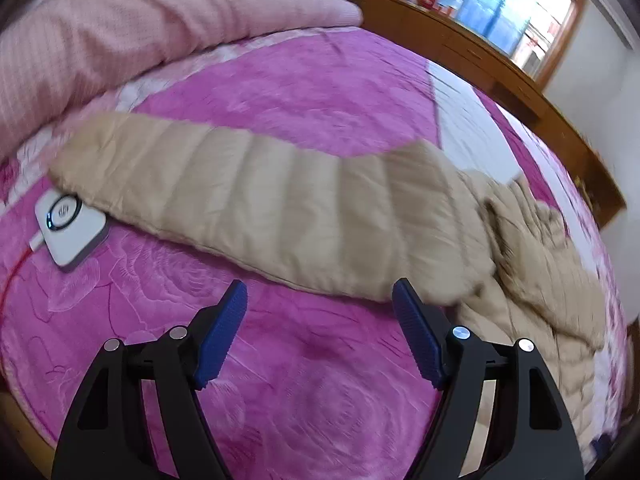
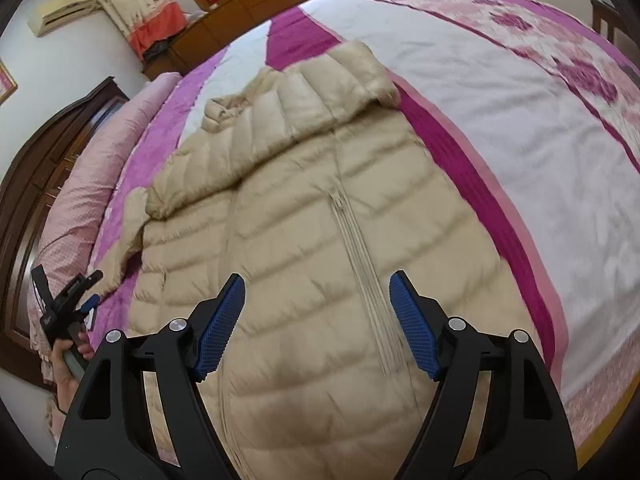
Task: Fold large clothes
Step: 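Grasp the other sleeve cuff with the left tool and lift it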
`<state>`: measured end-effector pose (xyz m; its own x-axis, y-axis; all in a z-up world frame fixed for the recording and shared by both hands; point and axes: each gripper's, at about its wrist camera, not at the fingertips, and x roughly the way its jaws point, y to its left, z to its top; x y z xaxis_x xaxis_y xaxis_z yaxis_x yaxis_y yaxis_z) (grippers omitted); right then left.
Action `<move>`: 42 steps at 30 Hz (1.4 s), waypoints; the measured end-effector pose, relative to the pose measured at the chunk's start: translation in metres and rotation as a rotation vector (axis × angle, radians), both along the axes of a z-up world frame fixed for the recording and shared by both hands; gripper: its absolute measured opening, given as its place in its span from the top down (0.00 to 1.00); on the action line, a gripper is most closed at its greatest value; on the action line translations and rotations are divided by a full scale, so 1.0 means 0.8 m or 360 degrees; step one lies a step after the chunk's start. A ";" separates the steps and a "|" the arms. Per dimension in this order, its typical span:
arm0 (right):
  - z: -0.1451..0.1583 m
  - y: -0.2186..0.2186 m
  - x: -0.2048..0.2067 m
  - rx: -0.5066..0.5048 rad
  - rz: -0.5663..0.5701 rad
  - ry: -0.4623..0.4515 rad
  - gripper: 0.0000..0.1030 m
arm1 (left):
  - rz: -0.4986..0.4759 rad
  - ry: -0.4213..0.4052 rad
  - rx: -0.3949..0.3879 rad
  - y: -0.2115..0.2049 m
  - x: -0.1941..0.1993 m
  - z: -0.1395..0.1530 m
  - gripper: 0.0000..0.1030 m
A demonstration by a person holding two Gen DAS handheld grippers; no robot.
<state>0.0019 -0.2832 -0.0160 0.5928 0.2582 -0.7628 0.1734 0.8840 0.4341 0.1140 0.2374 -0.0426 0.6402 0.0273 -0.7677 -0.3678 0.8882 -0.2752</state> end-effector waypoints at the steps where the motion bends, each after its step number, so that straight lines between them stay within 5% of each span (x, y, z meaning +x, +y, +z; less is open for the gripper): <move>1: -0.002 0.001 -0.004 -0.0019 -0.0008 0.0010 0.28 | 0.0026 0.0000 -0.0024 0.007 0.001 -0.004 0.29; 16: -0.007 0.017 -0.013 -0.0140 0.0003 0.0042 0.24 | 0.0240 -0.0094 -0.0337 0.082 0.030 -0.053 0.29; 18: -0.008 0.019 -0.011 -0.0148 0.0001 0.0046 0.24 | 0.0250 -0.0091 -0.0344 0.087 0.032 -0.054 0.41; 20: -0.008 0.020 -0.011 -0.0157 0.0002 0.0045 0.24 | 0.0275 -0.0071 -0.0332 0.095 0.032 -0.055 0.72; 23: -0.009 0.021 -0.010 -0.0169 0.0004 0.0044 0.24 | 0.0272 -0.0143 -0.0416 0.106 0.018 -0.050 0.87; 33: -0.010 0.009 -0.002 -0.0130 0.0011 0.0036 0.19 | 0.0158 -0.0392 -0.0164 0.083 -0.020 0.049 0.90; 42: 0.004 0.002 -0.006 -0.0127 0.0041 -0.0048 0.14 | -0.0060 -0.0557 0.0033 0.005 -0.018 0.149 0.91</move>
